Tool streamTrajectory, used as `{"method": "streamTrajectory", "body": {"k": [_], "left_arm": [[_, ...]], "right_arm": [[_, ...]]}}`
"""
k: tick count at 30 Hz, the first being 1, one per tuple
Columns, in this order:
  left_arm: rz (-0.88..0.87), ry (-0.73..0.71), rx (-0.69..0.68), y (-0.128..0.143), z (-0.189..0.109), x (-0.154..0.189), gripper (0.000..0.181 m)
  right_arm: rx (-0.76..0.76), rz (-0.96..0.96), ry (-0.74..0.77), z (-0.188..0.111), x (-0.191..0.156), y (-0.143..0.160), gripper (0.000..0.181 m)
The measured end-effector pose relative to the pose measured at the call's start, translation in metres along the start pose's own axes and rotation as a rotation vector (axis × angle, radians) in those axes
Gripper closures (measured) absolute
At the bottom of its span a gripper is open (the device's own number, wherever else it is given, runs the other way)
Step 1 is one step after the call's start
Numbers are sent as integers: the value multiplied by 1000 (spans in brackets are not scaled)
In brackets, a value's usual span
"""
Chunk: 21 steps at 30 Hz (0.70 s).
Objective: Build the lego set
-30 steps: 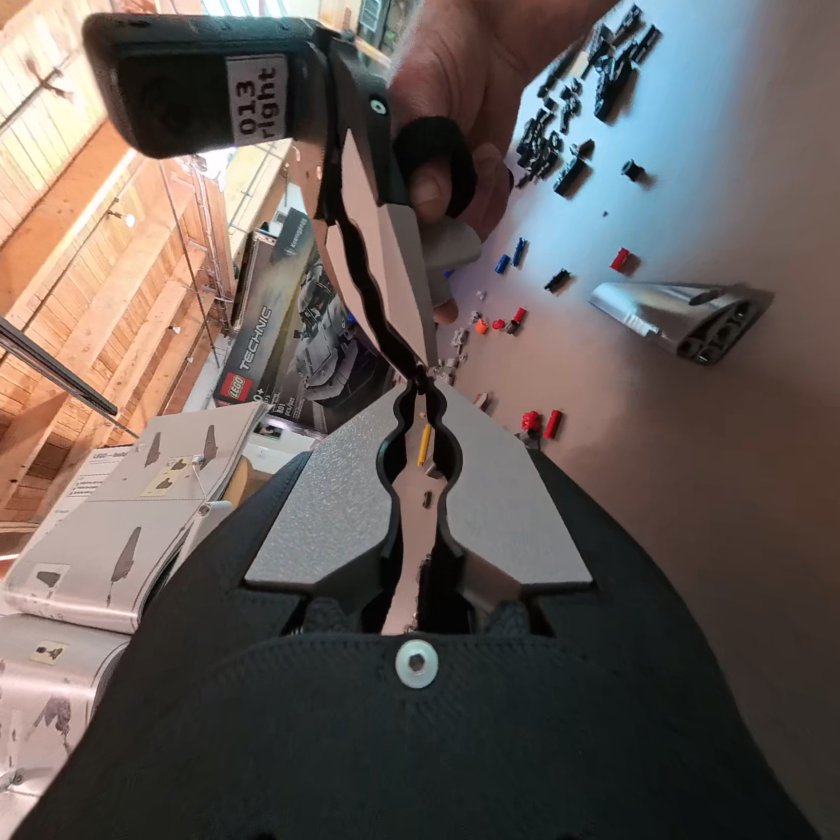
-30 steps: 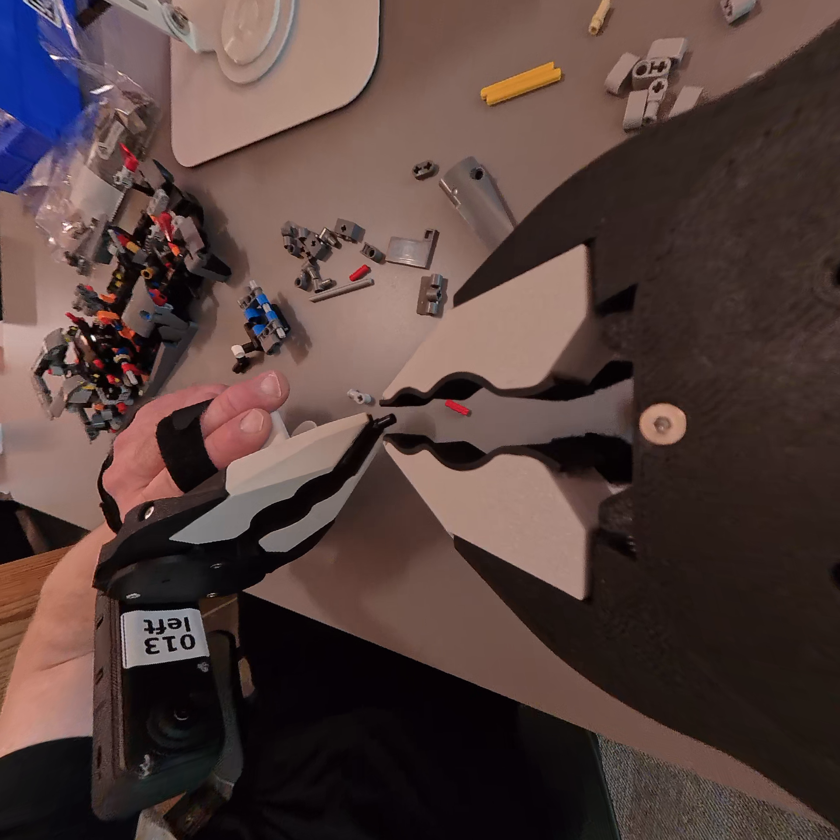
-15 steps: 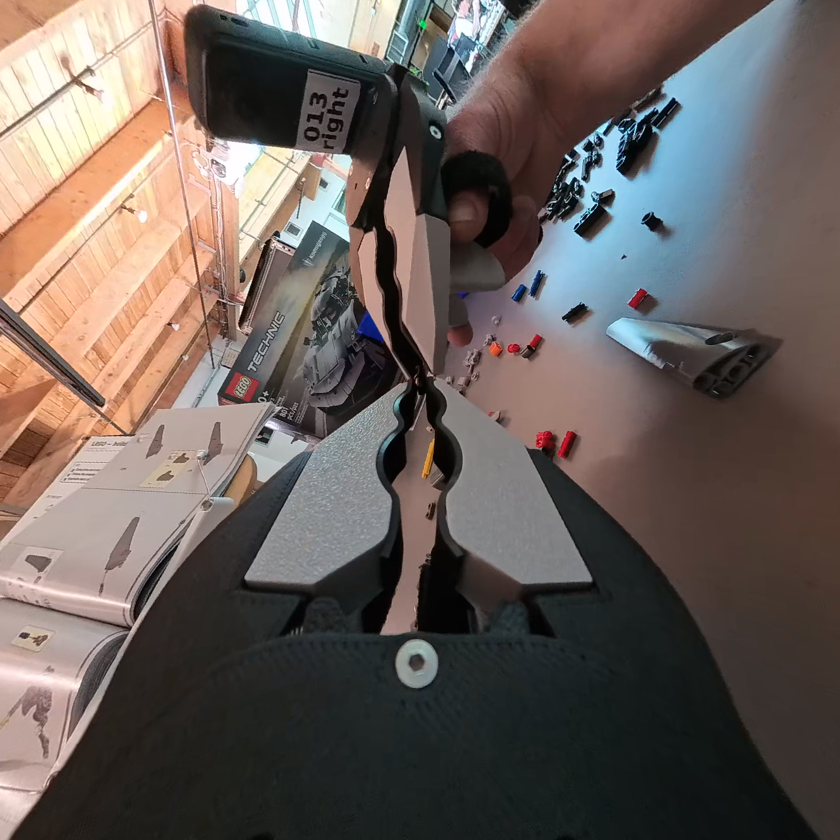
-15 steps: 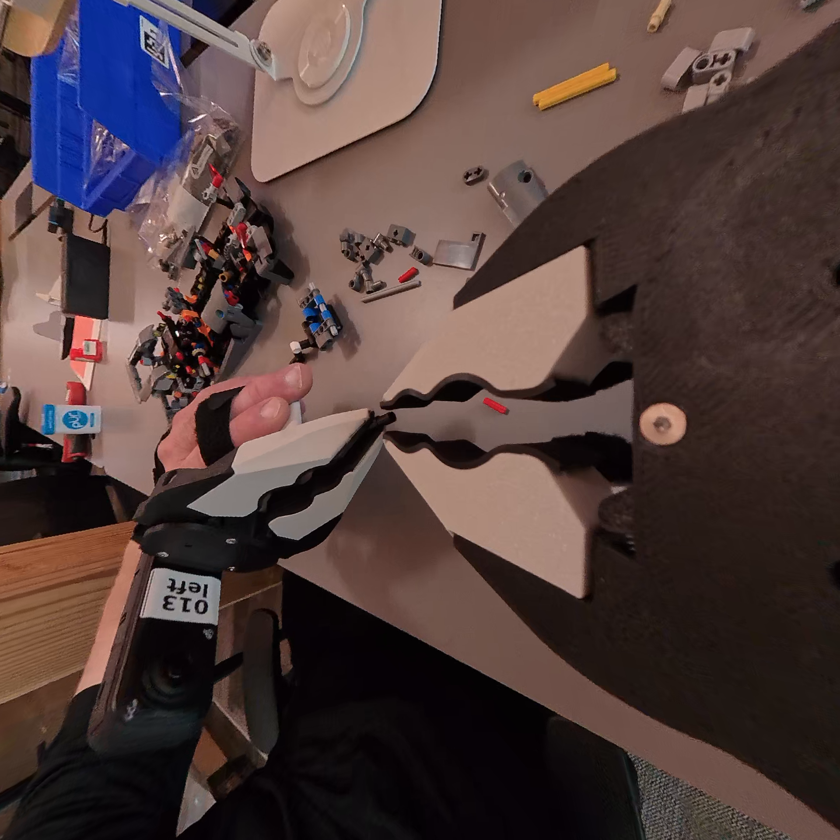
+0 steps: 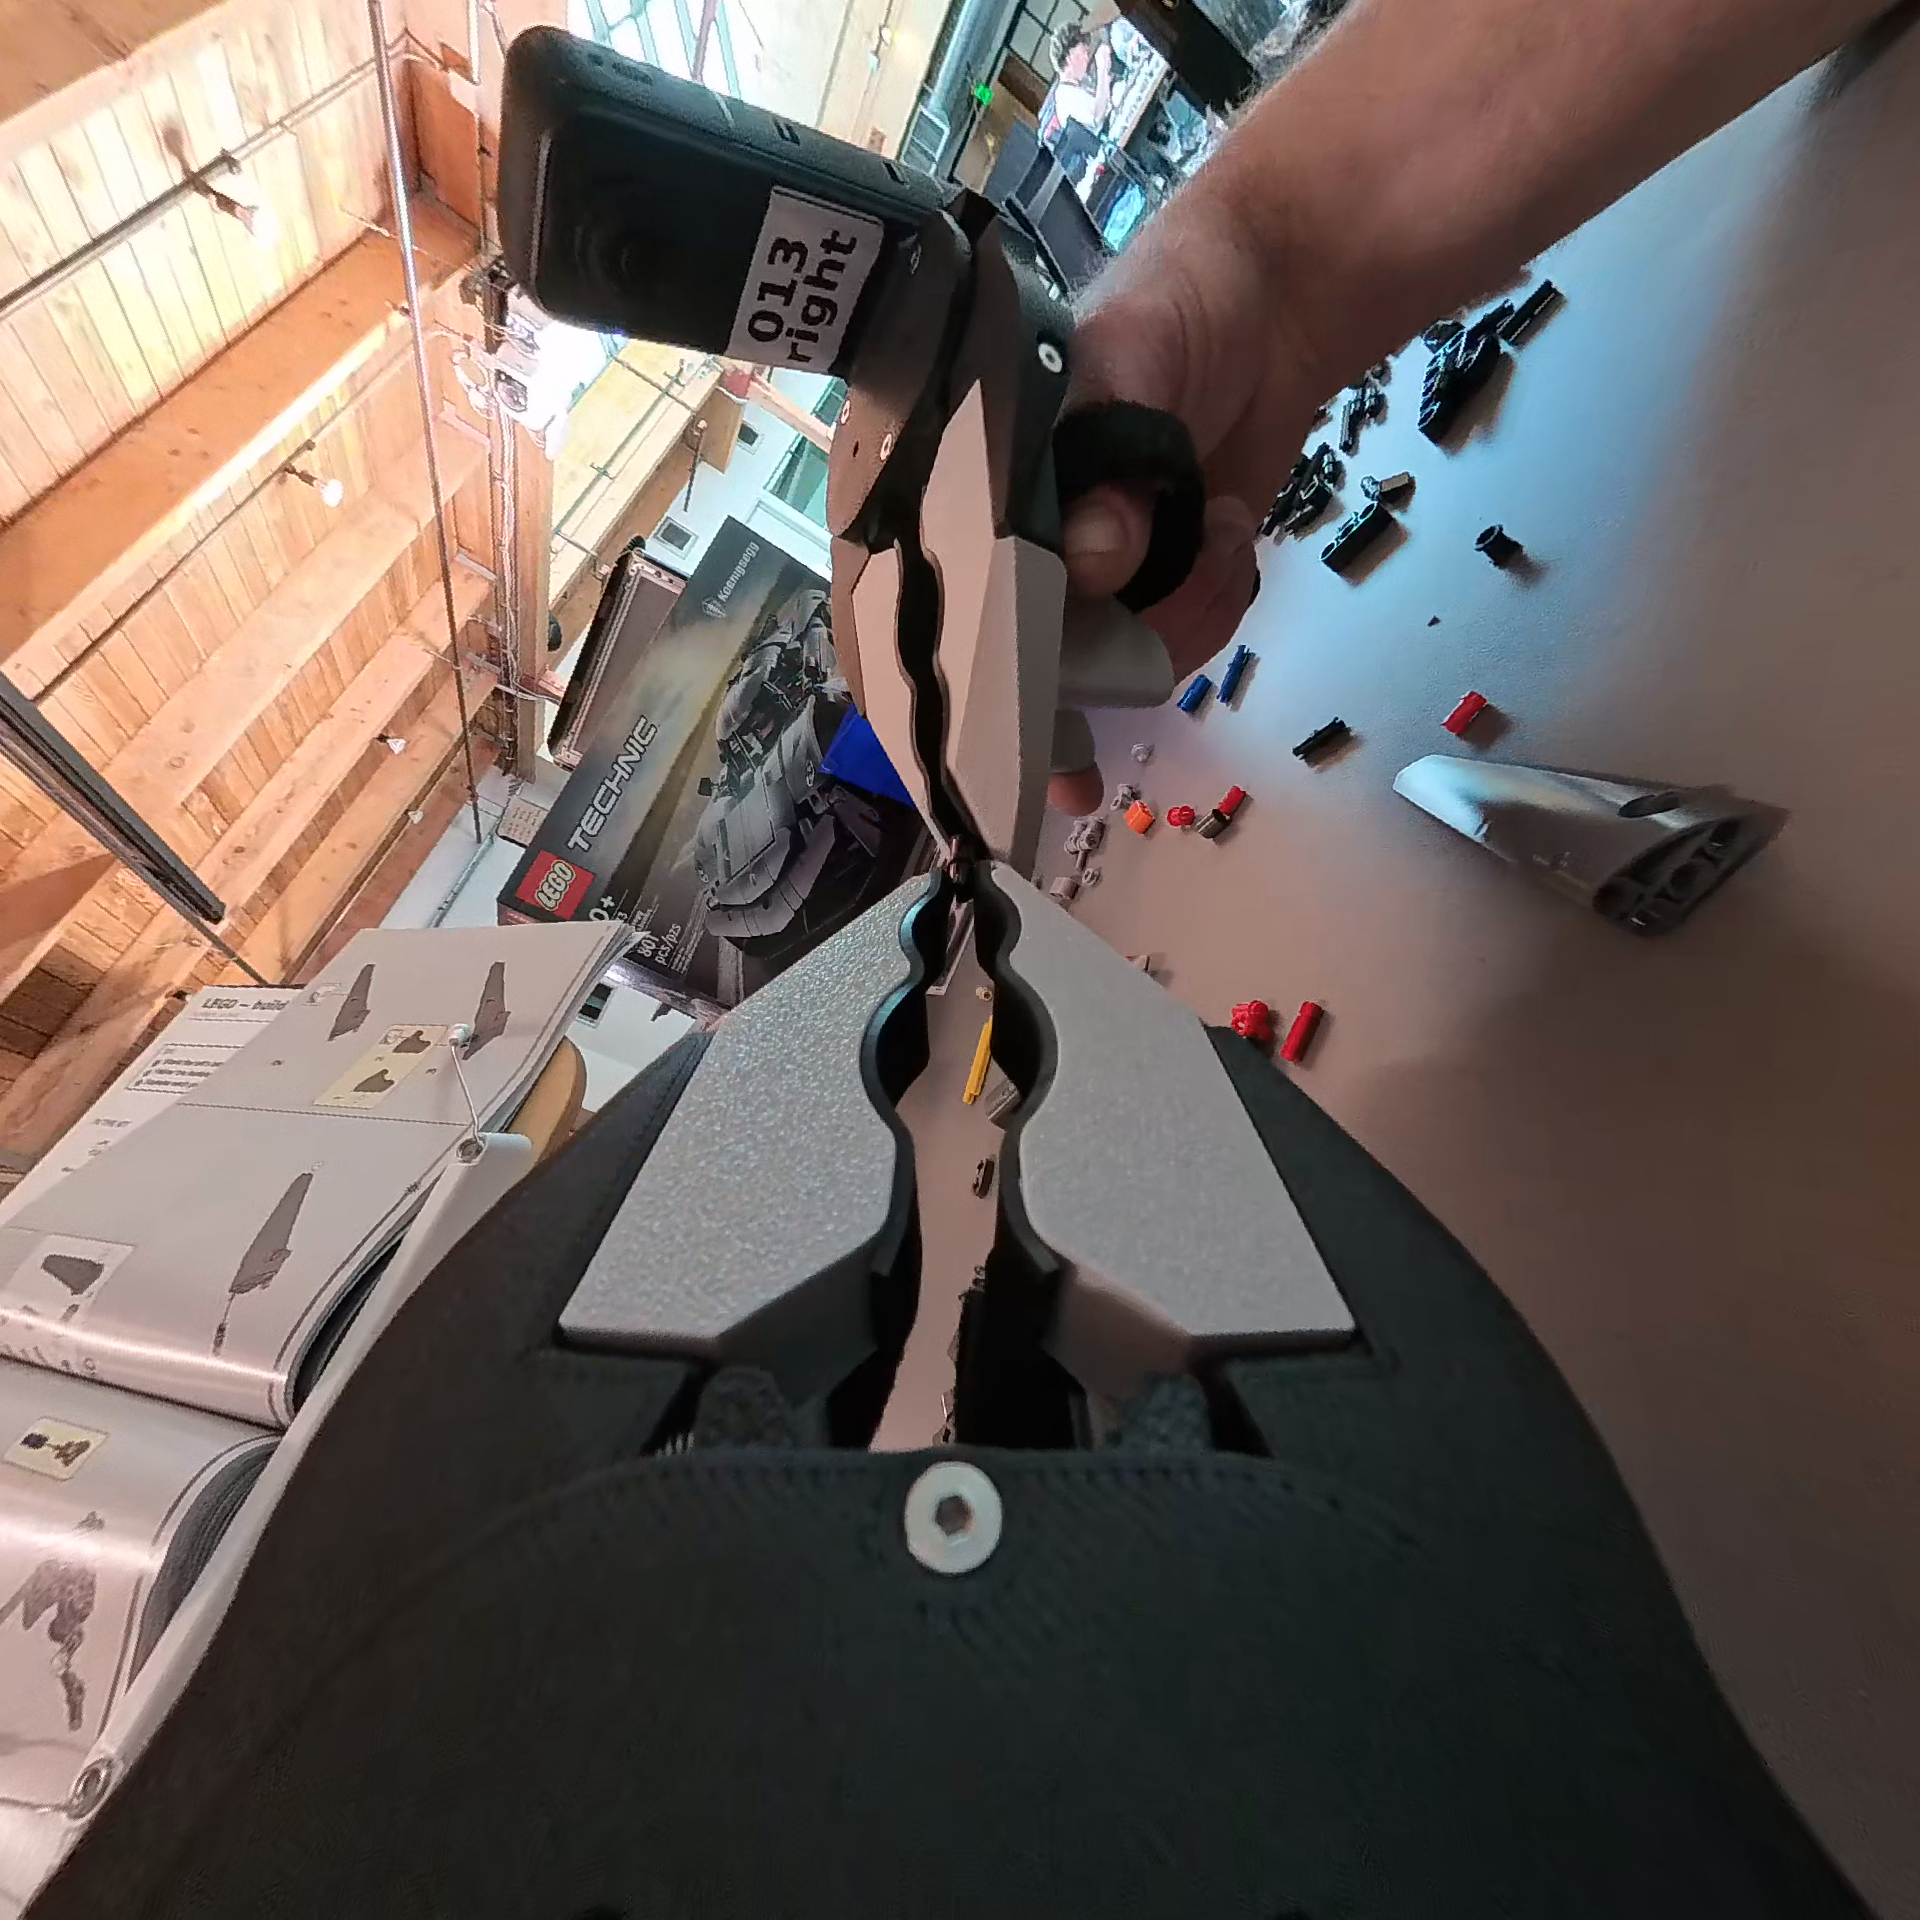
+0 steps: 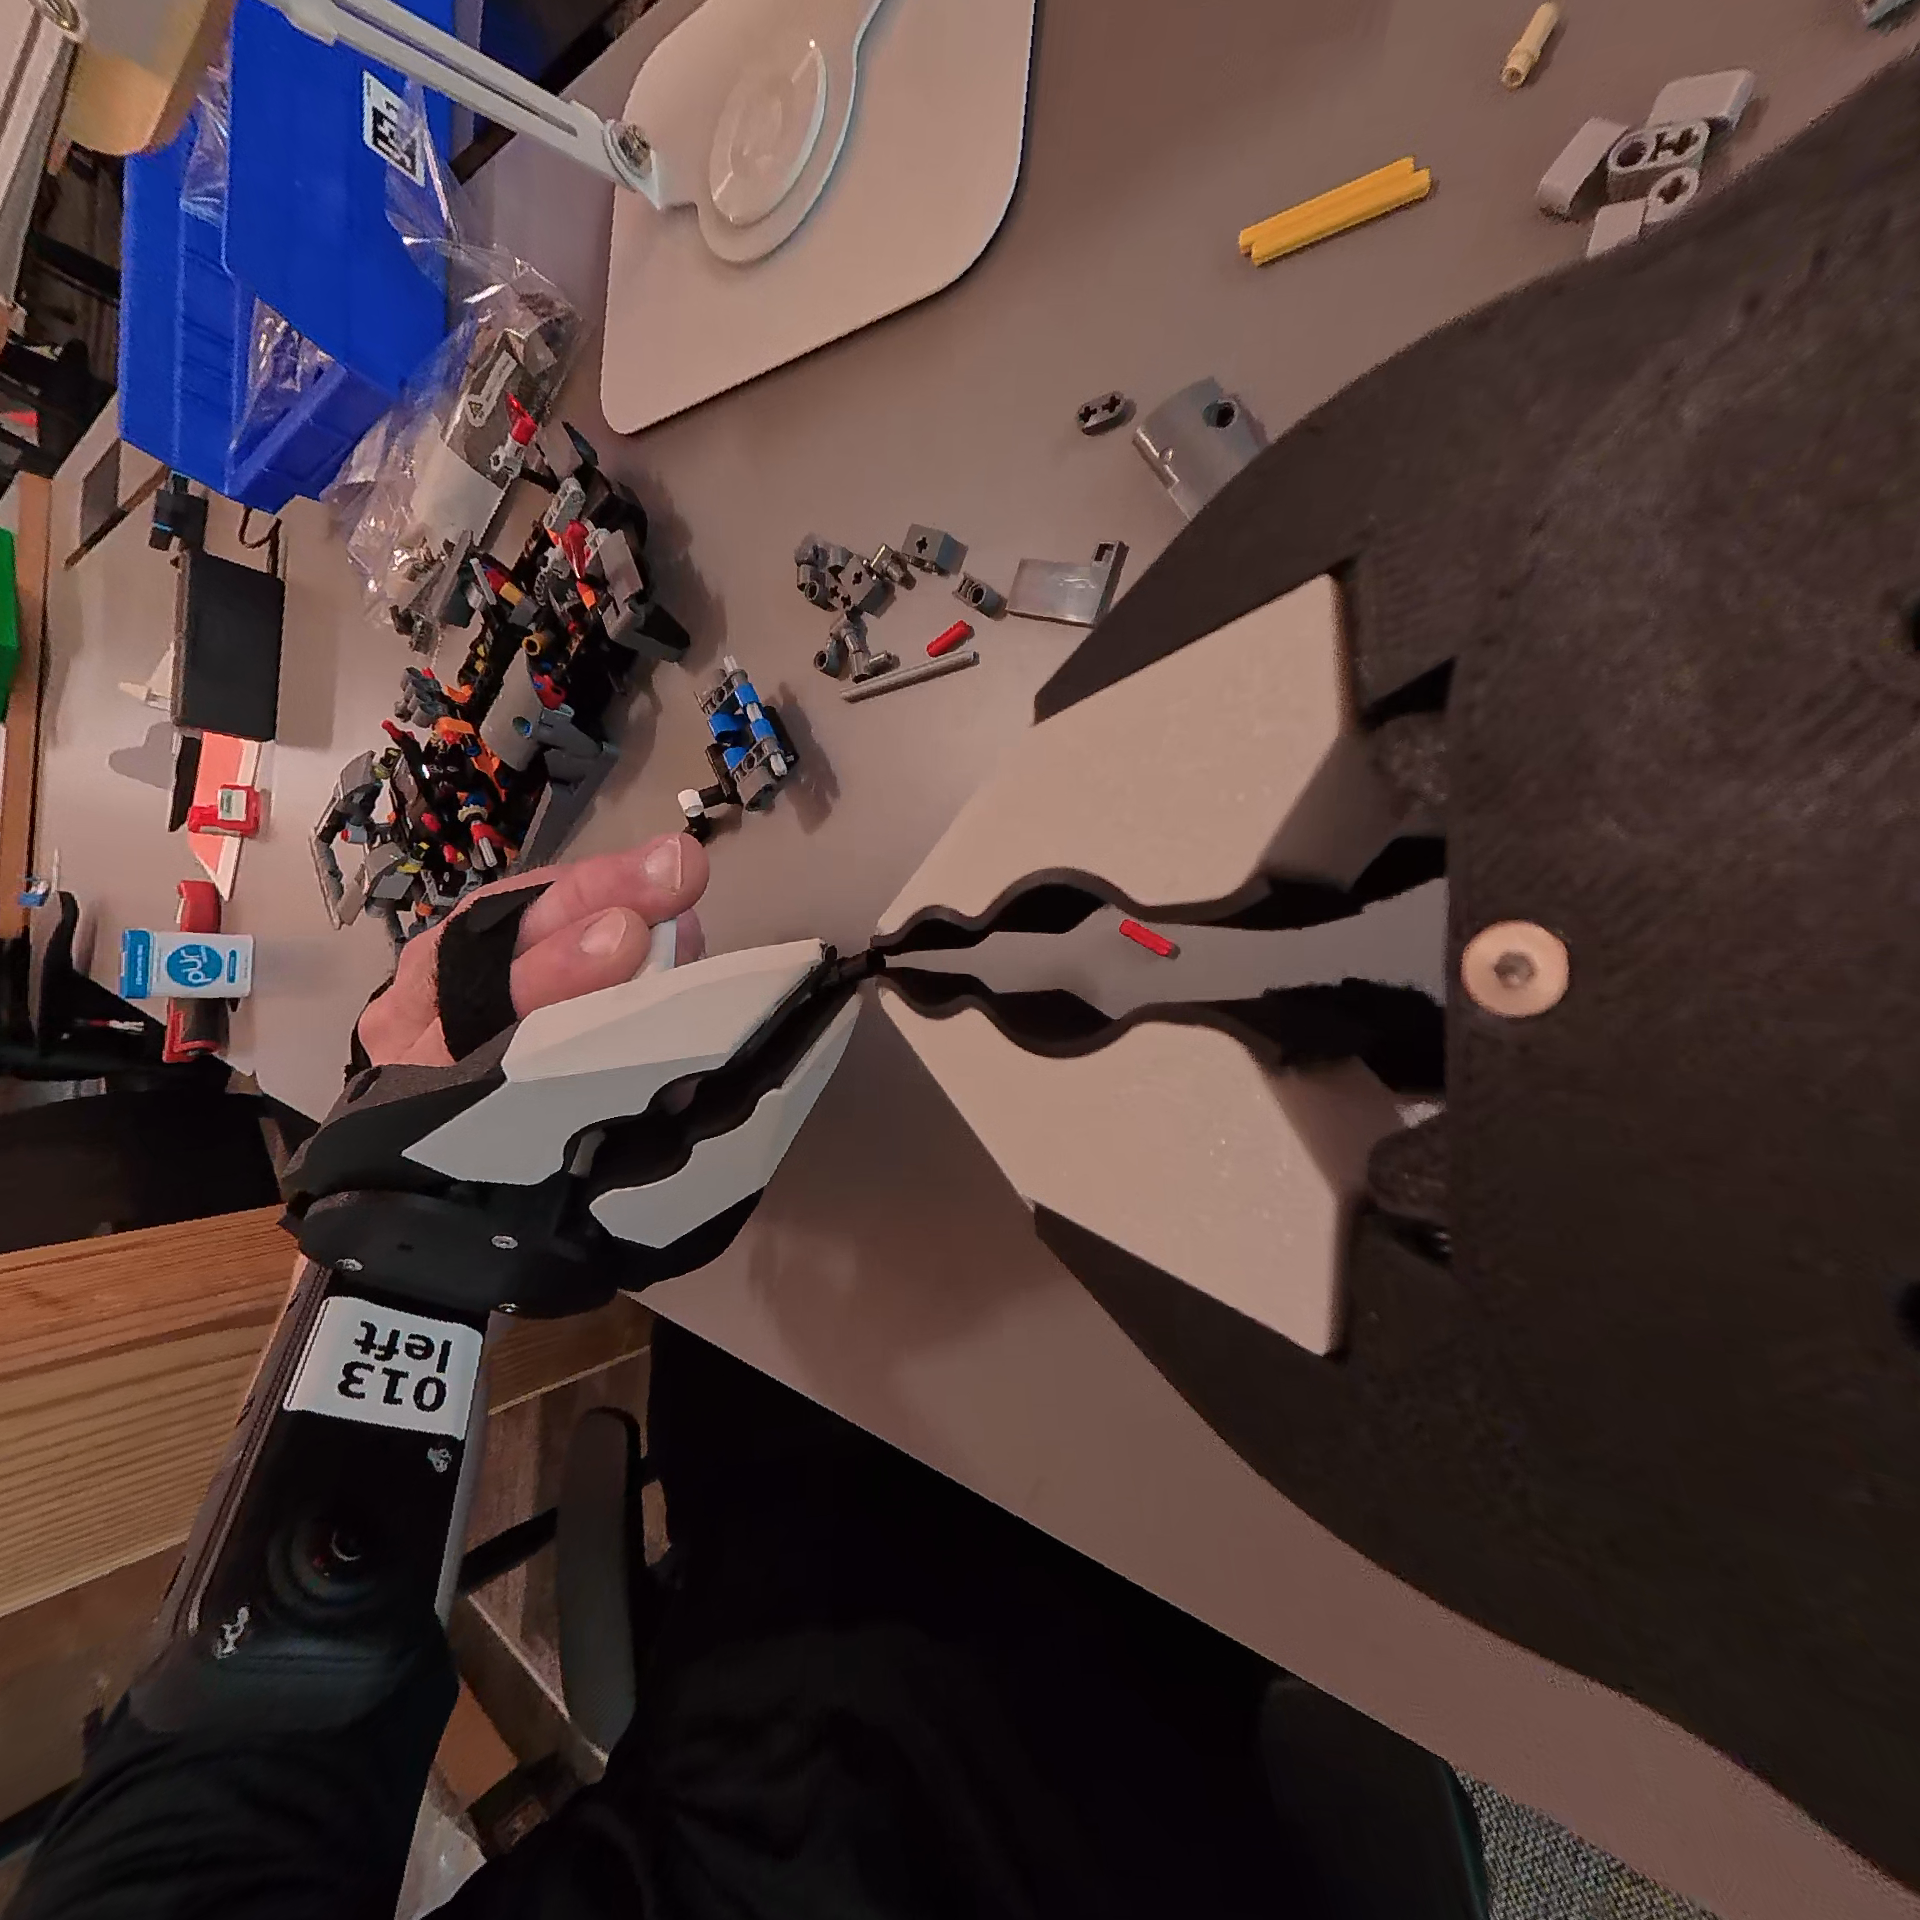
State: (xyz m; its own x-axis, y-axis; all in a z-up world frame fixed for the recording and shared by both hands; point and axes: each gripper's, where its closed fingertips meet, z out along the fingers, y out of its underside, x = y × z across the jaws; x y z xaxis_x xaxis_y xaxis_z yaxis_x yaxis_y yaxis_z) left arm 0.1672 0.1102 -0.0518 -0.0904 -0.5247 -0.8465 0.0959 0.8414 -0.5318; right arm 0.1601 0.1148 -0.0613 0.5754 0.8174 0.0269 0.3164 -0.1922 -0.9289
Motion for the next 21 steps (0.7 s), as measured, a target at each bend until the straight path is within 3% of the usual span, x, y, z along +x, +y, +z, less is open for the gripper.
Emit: {"method": "streamTrajectory", "body": {"k": [21], "left_arm": [[-12,-12,6,-1,-4,-5,180]], "right_arm": [[12,-20,-19,8,-5,1,181]]}}
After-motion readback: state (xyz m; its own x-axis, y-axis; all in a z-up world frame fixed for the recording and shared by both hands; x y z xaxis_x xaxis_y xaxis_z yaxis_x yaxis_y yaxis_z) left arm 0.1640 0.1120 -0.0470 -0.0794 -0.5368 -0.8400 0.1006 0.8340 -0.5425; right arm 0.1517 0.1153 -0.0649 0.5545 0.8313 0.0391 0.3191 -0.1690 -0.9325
